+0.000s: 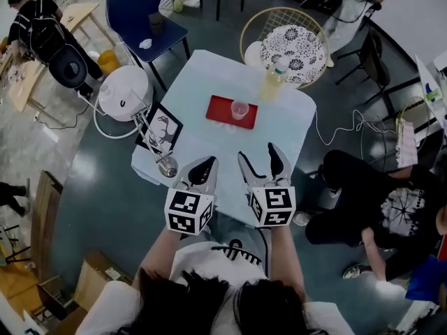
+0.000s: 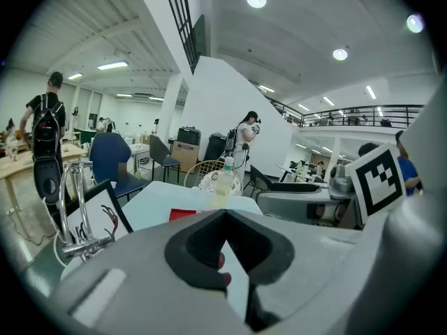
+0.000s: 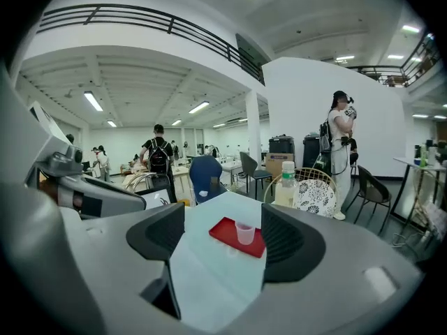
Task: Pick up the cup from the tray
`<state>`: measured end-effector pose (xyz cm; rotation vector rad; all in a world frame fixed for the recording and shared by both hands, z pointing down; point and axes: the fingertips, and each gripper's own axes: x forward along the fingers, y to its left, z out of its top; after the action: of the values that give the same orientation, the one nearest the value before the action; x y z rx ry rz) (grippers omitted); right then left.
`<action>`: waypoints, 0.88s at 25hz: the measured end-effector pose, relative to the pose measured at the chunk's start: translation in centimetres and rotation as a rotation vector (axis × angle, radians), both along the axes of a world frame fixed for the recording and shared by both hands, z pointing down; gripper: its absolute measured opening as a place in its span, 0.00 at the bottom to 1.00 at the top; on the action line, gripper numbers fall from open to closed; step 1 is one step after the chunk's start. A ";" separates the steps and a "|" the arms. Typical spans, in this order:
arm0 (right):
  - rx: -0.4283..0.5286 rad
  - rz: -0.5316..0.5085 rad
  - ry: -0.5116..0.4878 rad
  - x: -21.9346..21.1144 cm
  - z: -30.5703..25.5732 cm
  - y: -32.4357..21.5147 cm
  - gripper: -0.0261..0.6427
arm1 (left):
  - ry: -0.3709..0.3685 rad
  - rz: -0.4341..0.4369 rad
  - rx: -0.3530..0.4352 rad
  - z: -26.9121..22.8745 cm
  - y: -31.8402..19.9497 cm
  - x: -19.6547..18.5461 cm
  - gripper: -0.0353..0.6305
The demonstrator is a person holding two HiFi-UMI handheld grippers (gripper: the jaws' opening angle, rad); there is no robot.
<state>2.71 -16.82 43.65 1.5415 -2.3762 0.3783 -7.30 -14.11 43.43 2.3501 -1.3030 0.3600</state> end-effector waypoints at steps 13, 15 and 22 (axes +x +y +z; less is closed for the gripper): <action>-0.049 -0.092 0.092 0.4 5.6 -9.6 0.68 | 0.000 -0.097 -0.062 2.0 -7.2 1.5 0.06; -0.055 -0.103 0.107 0.3 6.6 -10.9 0.69 | -0.017 -0.114 -0.066 2.7 -8.3 1.4 0.05; -0.084 -0.206 0.162 -0.9 10.3 -15.3 0.75 | -0.013 -0.164 -0.099 5.3 -12.3 1.9 0.06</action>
<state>1.85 -32.10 53.98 1.2268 -2.3327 0.2922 -5.38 -26.42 48.69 2.1460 -1.4385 0.3794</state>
